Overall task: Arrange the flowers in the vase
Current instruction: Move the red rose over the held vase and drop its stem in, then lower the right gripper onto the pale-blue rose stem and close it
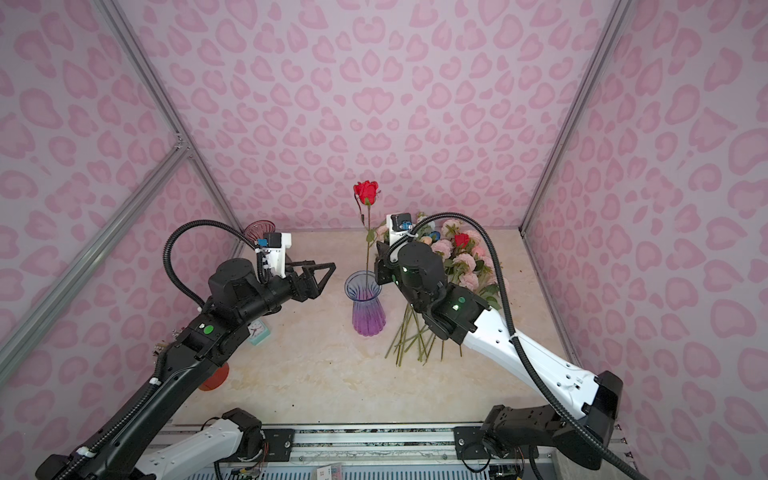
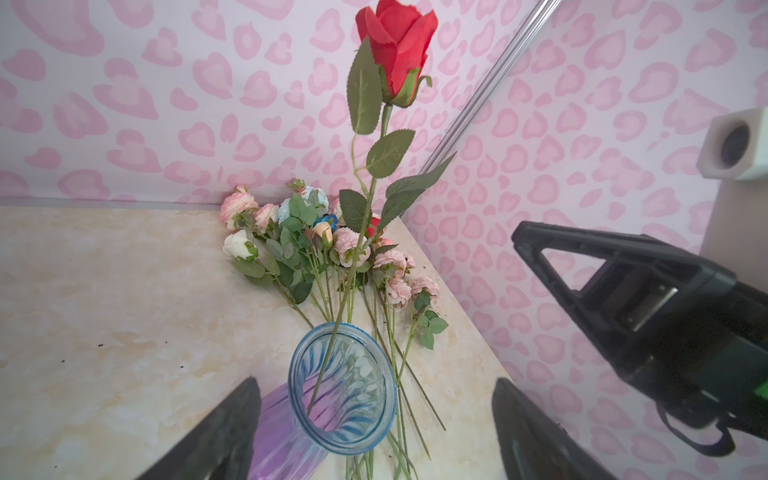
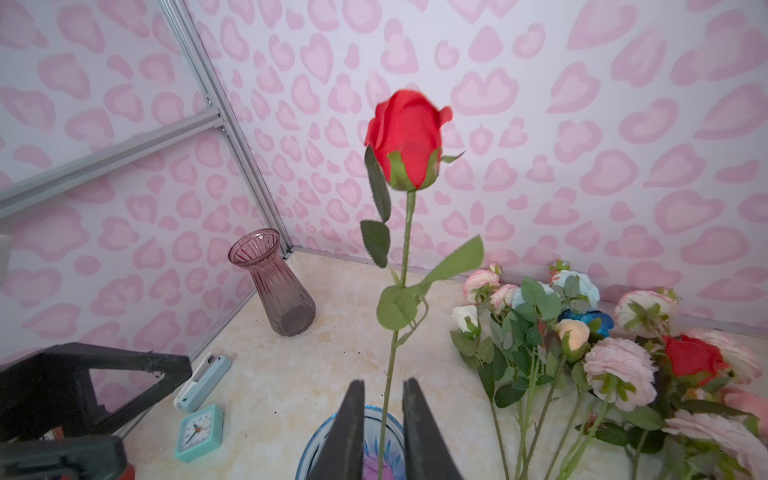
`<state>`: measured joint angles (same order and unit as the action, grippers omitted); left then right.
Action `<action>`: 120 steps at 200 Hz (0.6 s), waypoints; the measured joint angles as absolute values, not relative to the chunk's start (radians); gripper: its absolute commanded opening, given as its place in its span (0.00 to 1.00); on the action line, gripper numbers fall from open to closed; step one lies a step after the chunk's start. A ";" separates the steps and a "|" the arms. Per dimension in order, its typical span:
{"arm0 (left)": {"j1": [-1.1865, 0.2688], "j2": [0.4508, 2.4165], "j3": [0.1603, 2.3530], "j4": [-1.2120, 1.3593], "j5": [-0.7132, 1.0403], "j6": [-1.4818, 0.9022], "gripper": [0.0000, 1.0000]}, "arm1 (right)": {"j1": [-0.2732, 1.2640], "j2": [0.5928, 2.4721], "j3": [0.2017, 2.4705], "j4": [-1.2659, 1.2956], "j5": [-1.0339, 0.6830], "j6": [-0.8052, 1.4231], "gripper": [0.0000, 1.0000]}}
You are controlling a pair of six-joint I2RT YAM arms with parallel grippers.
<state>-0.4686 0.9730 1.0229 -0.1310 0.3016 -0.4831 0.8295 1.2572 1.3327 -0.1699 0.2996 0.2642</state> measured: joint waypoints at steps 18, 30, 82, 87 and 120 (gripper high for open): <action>-0.477 0.973 1.023 -0.116 0.348 -0.480 0.82 | 0.722 1.227 1.291 -0.173 0.279 0.274 0.15; -0.493 0.986 1.024 -0.113 0.380 -0.480 0.79 | 0.612 1.230 1.248 -0.181 0.219 0.314 0.05; -0.524 0.937 1.023 -0.128 0.333 -0.501 0.82 | 0.363 1.469 1.167 -0.249 -0.064 0.464 0.12; -0.524 0.927 1.019 -0.128 0.315 -0.503 0.82 | 0.361 1.507 1.181 -0.260 -0.084 0.466 0.15; -0.524 0.912 1.008 -0.131 0.219 -0.503 0.83 | 0.358 1.753 1.311 -0.292 -0.152 0.468 0.19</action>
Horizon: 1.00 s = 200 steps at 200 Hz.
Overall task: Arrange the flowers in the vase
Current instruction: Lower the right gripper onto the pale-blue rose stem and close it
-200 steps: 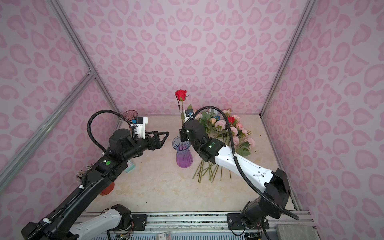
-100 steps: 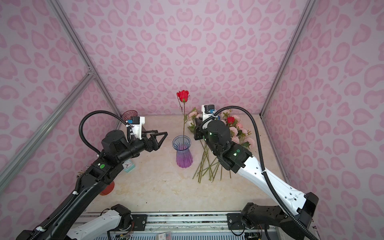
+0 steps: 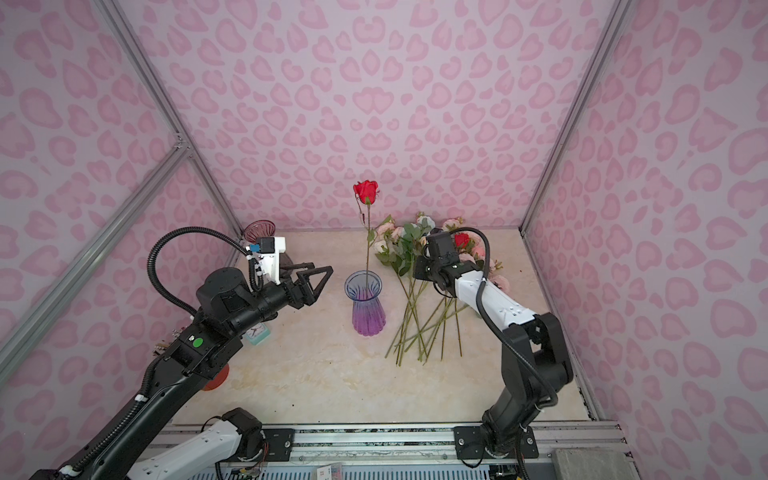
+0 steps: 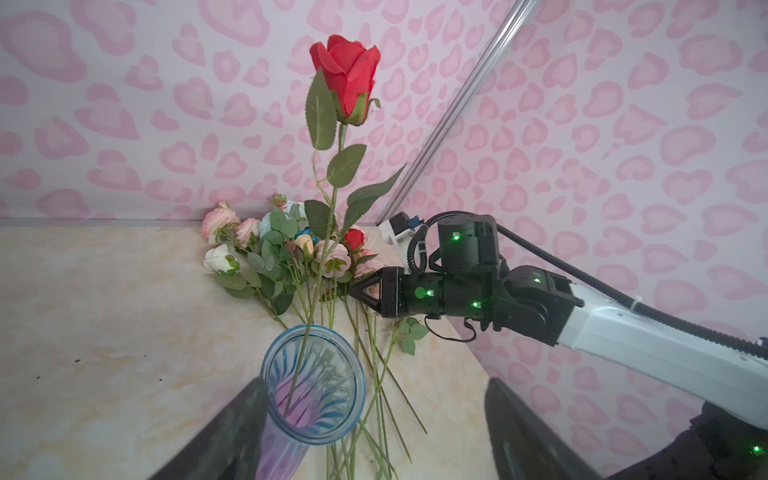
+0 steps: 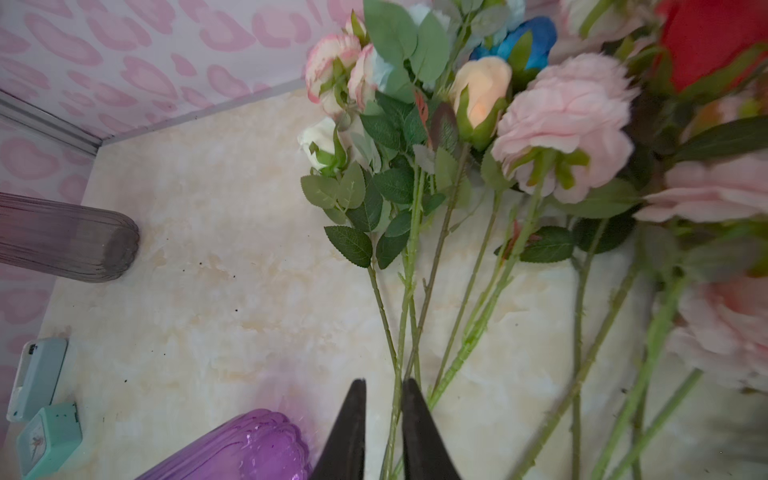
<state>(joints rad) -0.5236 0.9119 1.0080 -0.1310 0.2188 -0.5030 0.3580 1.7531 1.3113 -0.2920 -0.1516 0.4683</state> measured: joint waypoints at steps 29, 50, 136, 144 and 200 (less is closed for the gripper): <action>-0.524 0.934 1.008 -0.132 0.201 -0.505 0.82 | 0.357 1.956 1.454 -0.344 -0.176 0.471 0.20; -0.524 0.958 1.010 -0.136 0.201 -0.513 0.82 | 0.356 2.046 1.539 -0.363 -0.172 0.471 0.19; -0.524 0.965 1.013 -0.149 0.202 -0.522 0.82 | 0.342 2.157 1.622 -0.412 -0.152 0.451 0.20; -0.524 0.965 1.013 -0.149 0.202 -0.522 0.82 | 0.342 2.148 1.612 -0.408 -0.149 0.450 0.21; -0.524 0.968 1.013 -0.157 0.202 -0.522 0.82 | 0.337 2.154 1.617 -0.417 -0.121 0.449 0.21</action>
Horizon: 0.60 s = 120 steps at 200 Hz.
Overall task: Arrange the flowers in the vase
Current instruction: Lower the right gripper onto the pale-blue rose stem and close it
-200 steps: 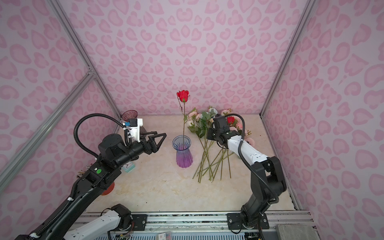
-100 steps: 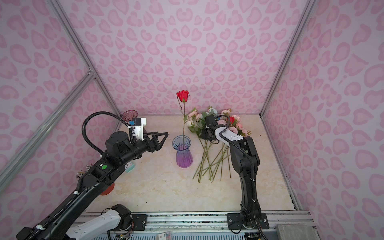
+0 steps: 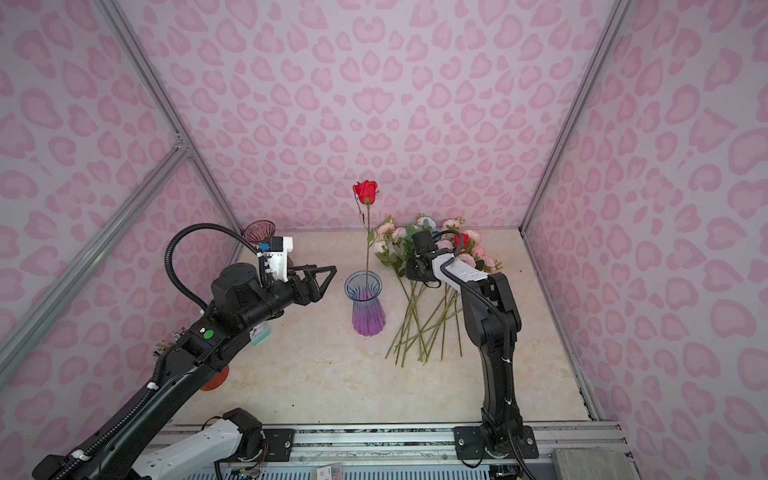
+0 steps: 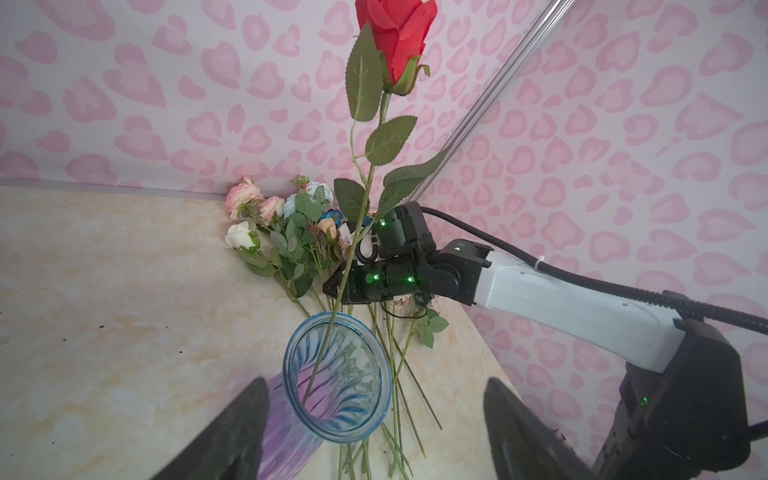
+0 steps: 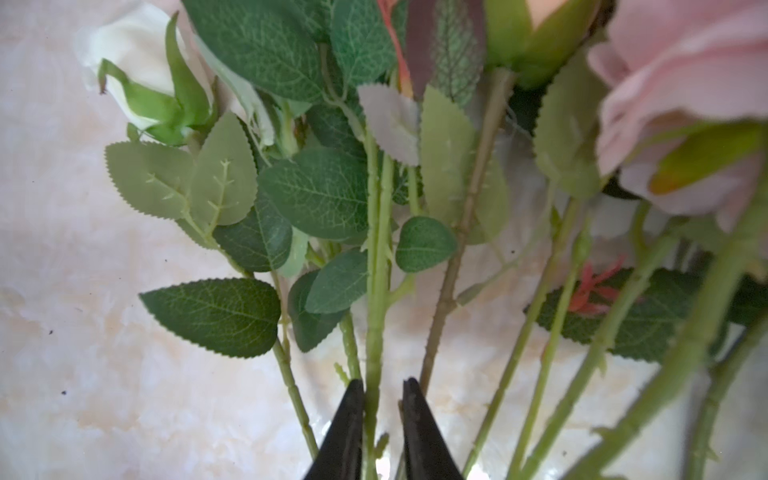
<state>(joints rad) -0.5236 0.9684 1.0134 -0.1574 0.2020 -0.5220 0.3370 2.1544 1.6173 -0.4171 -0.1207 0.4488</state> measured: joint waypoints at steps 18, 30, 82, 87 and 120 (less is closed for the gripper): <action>-0.524 0.968 1.013 -0.159 0.202 -0.522 0.82 | 0.336 2.169 1.628 -0.419 -0.121 0.449 0.20; -0.524 0.968 1.013 -0.162 0.201 -0.522 0.82 | 0.337 2.168 1.625 -0.416 -0.123 0.449 0.16; -0.524 0.967 1.013 -0.163 0.186 -0.510 0.82 | 0.348 2.117 1.592 -0.410 -0.109 0.452 0.01; -0.524 0.966 1.013 -0.163 0.184 -0.510 0.82 | 0.348 2.111 1.588 -0.409 -0.109 0.452 0.01; -0.524 0.963 1.013 -0.165 0.167 -0.494 0.82 | 0.343 2.030 1.522 -0.384 -0.138 0.476 0.00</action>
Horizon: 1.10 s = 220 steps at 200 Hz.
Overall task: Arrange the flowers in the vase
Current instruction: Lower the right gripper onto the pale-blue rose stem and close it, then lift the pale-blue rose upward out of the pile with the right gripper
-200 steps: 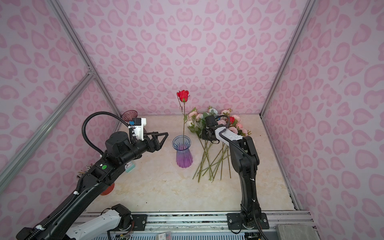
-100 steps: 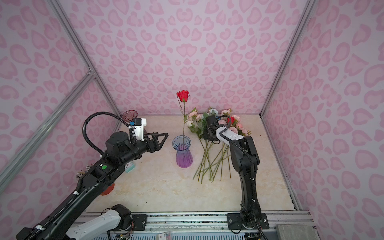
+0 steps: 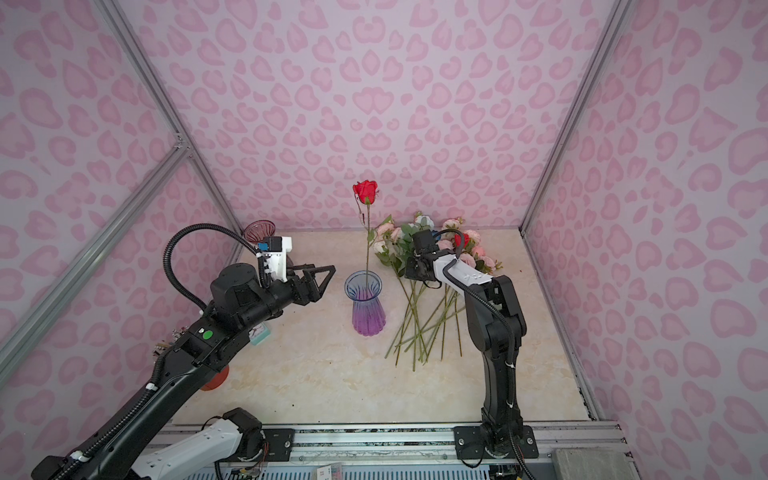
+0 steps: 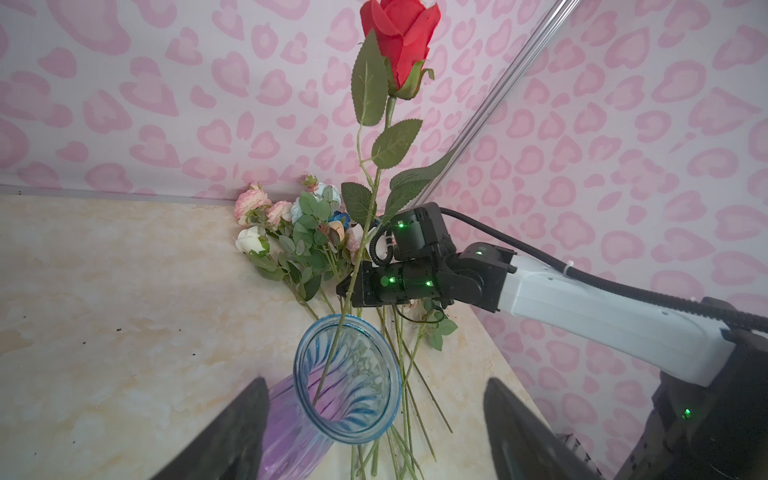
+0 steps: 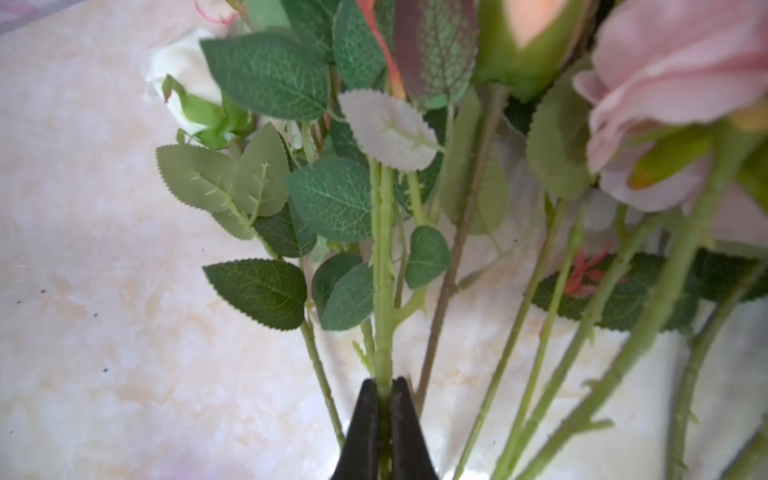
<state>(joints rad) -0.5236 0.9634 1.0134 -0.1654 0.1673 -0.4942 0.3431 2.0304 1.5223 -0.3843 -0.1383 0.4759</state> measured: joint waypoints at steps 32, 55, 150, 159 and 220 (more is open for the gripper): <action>-0.524 0.960 1.013 -0.171 0.146 -0.476 0.82 | 0.333 1.870 1.420 -0.310 -0.176 0.517 0.00; -0.524 0.945 1.013 -0.170 0.138 -0.469 0.83 | 0.333 1.761 1.391 -0.251 -0.168 0.532 0.00; -0.524 0.961 1.002 -0.154 0.242 -0.451 0.81 | 0.390 1.261 1.174 -0.149 0.051 0.564 0.00; -0.524 0.958 0.996 -0.141 0.247 -0.451 0.81 | 0.402 1.208 1.162 -0.161 0.077 0.558 0.00; -0.524 0.913 0.956 -0.103 0.175 -0.430 0.83 | 0.533 1.000 1.137 -0.224 0.229 0.520 0.00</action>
<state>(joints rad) -0.5236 0.9131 0.9562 -0.1032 0.1745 -0.4305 0.5335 1.0004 1.1370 -0.2237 0.2287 0.5198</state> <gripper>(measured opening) 0.831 0.058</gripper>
